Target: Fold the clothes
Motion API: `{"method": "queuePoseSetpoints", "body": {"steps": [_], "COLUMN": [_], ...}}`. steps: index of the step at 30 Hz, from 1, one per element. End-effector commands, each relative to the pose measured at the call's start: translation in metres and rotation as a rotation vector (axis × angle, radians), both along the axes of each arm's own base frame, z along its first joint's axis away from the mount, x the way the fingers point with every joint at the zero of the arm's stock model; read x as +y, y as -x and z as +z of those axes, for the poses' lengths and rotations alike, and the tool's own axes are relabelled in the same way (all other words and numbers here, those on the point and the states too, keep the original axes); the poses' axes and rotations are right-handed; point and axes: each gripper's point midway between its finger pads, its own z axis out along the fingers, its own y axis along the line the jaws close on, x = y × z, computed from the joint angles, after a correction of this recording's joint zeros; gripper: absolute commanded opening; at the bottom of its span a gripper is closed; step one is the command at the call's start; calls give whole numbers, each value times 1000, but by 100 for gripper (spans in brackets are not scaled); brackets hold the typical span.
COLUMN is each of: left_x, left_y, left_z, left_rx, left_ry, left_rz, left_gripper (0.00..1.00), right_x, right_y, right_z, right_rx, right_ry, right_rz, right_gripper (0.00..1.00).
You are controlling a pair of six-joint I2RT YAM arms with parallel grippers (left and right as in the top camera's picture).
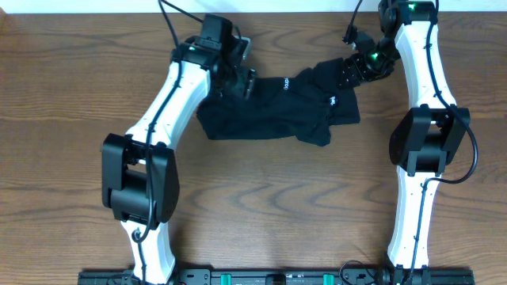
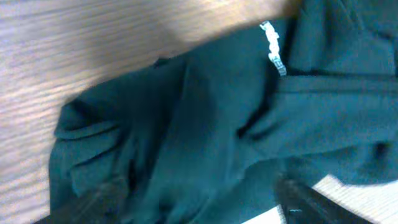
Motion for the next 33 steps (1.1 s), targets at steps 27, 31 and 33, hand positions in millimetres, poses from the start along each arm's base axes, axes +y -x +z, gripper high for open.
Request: {"method": "queuePoseSetpoints", "body": {"steps": [27,31,33], "left_x": [-1,-14,-14], "left_y": [16,24,24], "left_z": [-66,-66,-63], "left_rx": [140,144,140], "left_ry": [-99,-103,-102], "left_rz": [-63,-94,-94], "left_gripper": [92,92,92], "right_x": [7,7,7], "right_y": [-5,-11,-15], "right_z": [3,-1,-6], "right_rx": [-20,-27,-32], "right_ry": [-19,-20,-20], "right_rz": [-12,-52,-66], "right_gripper": [68,67,67]}}
